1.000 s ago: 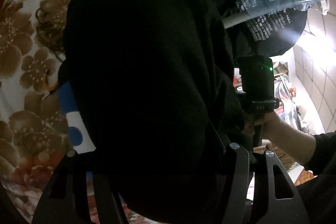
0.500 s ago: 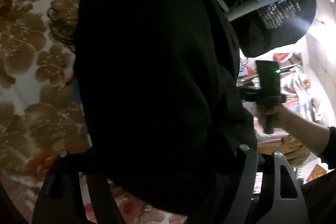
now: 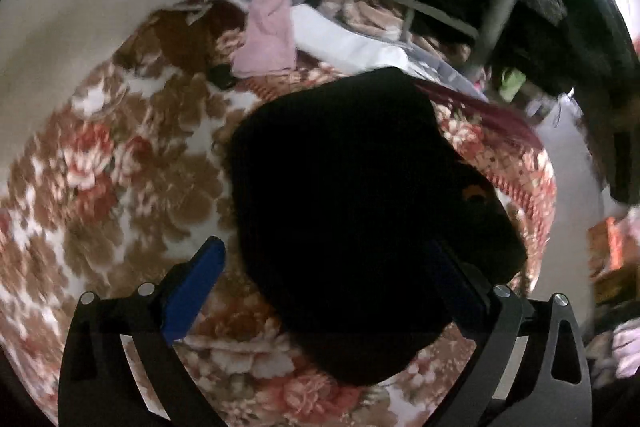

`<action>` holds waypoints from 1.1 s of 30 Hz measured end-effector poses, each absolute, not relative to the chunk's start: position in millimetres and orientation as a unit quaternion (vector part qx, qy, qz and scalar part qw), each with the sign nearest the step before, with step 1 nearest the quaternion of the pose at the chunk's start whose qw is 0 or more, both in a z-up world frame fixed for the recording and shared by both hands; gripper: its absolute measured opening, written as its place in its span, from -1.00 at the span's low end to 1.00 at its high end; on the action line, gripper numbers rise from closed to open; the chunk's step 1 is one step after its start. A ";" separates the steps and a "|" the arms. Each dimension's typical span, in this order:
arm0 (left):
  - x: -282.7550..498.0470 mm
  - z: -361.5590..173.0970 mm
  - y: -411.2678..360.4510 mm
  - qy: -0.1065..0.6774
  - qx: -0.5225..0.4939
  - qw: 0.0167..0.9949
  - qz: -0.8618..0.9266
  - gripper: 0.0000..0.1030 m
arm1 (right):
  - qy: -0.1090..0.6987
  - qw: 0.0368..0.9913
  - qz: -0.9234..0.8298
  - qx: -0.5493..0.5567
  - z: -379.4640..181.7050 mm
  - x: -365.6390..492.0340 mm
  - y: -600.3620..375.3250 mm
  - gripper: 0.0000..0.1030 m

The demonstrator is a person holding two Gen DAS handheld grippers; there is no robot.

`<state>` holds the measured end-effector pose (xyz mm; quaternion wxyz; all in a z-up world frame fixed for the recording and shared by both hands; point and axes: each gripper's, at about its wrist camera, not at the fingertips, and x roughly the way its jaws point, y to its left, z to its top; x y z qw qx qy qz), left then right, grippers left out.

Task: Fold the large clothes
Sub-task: 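Lower the folded hoodie onto the bedspread with both grippers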

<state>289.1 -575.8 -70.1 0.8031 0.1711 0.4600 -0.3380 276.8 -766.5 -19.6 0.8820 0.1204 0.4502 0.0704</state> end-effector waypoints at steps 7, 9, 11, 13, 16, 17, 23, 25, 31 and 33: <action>297.9 -133.0 -595.1 0.535 0.109 0.767 -0.337 0.89 | 0.488 0.854 0.102 0.149 -66.3 372.4 -730.9 0.91; 294.0 -136.6 -596.6 0.531 0.115 0.769 -0.337 0.89 | 0.494 0.849 0.114 0.146 -70.8 383.9 -724.7 0.91; 287.2 -142.7 -602.4 0.527 0.136 0.769 -0.334 0.89 | 0.523 0.832 0.131 0.129 -83.7 395.2 -714.8 0.91; 278.7 -148.1 -608.2 0.522 0.163 0.770 -0.329 0.89 | 0.551 0.820 0.127 0.092 -103.9 399.4 -710.1 0.91; 262.3 -154.3 -618.5 0.509 0.205 0.768 -0.330 0.89 | 0.566 0.815 0.107 0.065 -126.2 394.1 -718.0 0.91; 256.5 -156.7 -622.3 0.505 0.221 0.766 -0.332 0.89 | 0.570 0.814 0.095 0.067 -135.4 390.2 -729.0 0.91; 218.5 -164.2 -651.4 0.467 0.283 0.754 -0.366 0.89 | 0.584 0.805 0.079 0.073 -169.3 368.4 -773.4 0.91; 208.2 -165.4 -660.1 0.453 0.293 0.756 -0.372 0.89 | 0.588 0.802 0.067 0.085 -175.6 363.2 -789.0 0.91; 199.6 -169.0 -658.4 0.433 0.325 0.754 -0.371 0.90 | 0.592 0.803 0.031 0.069 -168.3 347.3 -809.3 0.91; 205.0 -159.4 -650.3 0.445 0.311 0.754 -0.370 0.90 | 0.590 0.804 0.026 0.072 -162.7 339.6 -812.2 0.91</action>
